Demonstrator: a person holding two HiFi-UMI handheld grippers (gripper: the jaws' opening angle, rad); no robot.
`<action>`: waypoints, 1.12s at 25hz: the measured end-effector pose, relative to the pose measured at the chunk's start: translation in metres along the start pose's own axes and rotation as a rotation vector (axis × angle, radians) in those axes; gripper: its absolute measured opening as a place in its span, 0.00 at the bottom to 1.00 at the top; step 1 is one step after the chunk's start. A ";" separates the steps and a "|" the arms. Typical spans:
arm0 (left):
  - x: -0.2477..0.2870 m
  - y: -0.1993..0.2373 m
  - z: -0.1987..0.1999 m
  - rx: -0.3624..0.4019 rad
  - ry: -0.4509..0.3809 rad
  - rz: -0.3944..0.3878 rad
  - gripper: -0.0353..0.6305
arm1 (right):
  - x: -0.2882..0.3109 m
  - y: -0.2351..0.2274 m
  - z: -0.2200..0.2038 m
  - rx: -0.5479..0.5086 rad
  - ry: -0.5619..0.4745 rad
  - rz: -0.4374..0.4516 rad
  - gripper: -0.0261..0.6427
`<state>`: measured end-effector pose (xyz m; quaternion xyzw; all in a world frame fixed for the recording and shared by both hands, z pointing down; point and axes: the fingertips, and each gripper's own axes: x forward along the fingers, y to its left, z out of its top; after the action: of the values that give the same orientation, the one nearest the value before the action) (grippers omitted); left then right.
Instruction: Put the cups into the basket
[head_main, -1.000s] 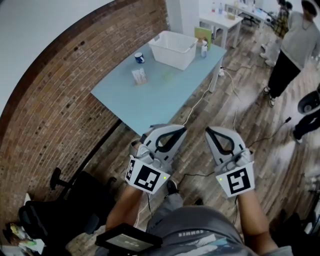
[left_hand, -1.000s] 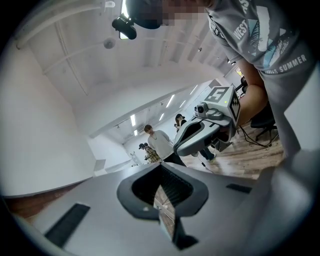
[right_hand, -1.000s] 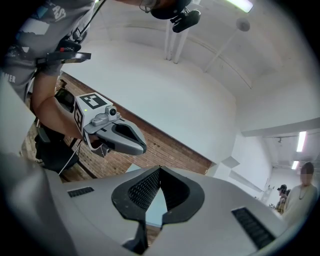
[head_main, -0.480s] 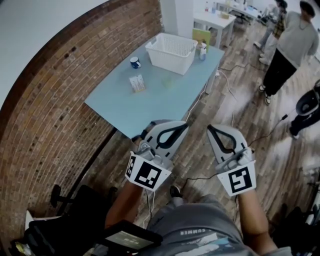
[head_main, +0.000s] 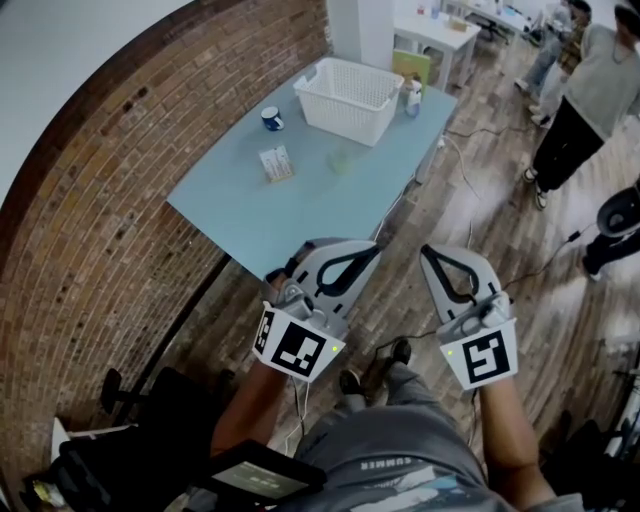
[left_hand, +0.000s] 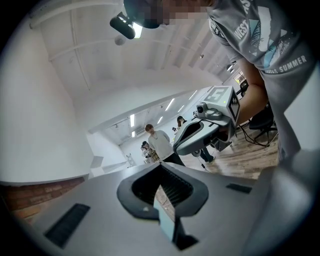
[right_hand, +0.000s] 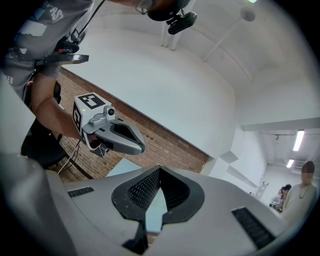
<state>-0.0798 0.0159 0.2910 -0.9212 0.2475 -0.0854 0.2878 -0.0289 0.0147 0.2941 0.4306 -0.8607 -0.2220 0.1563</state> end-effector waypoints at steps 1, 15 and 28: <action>0.004 0.004 -0.003 0.010 0.018 0.002 0.05 | 0.004 -0.003 -0.004 0.006 -0.003 0.005 0.06; 0.107 0.045 -0.041 -0.014 0.091 0.103 0.05 | 0.048 -0.092 -0.058 0.003 -0.053 0.115 0.06; 0.166 0.062 -0.080 -0.032 0.179 0.120 0.05 | 0.081 -0.141 -0.099 0.034 -0.065 0.160 0.06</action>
<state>0.0144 -0.1512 0.3239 -0.8979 0.3284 -0.1460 0.2541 0.0643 -0.1496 0.3122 0.3558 -0.9006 -0.2080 0.1383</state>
